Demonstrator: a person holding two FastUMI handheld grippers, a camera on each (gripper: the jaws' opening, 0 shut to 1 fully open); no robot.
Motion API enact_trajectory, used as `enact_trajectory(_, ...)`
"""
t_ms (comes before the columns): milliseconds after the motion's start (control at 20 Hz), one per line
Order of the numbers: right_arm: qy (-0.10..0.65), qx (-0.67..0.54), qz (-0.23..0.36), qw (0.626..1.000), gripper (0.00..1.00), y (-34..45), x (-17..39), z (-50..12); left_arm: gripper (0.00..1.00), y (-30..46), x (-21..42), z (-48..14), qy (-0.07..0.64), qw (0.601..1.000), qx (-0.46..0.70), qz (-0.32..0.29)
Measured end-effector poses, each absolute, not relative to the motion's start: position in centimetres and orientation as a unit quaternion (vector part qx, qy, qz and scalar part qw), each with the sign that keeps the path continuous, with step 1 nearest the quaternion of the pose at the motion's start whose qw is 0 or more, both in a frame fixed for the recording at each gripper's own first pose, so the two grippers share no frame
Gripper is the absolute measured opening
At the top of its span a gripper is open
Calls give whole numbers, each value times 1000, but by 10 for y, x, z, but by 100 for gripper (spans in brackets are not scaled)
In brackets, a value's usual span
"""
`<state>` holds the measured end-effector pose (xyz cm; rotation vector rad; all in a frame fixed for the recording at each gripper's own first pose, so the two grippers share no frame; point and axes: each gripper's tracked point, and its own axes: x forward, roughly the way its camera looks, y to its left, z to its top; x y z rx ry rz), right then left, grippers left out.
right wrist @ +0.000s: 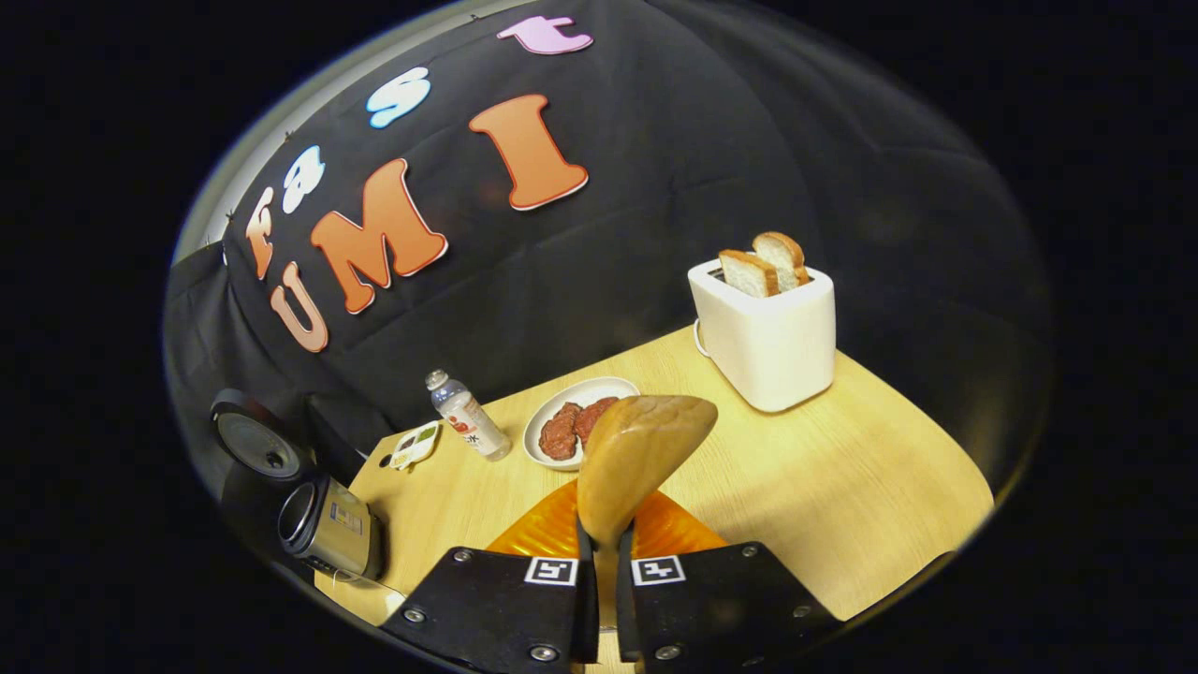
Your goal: Close the left gripper, press the button to open the rice cooker; take a wooden spoon from the chopstick holder with the right hand, scoop a spoonful of rice and pour it into the rice cooker, then put the wooden spoon back into the chopstick holder.
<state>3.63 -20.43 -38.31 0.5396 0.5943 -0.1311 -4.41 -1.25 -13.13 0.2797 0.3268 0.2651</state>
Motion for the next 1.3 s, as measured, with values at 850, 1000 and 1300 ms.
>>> enact_trajectory(850, 350, 199, -112, 908, 65, -215, 0, -352, 92, 42, 77, -125, 169, 977, 22, 130)
enact_trajectory(1000, 315, 177, -112, 926, 83, -216, 11, -309, 93, 57, 136, -106, 154, 979, -7, 134)
enact_trajectory(1300, 247, 146, -92, 954, 86, -195, 41, -228, 94, 76, 239, -123, 201, 968, -78, 130)
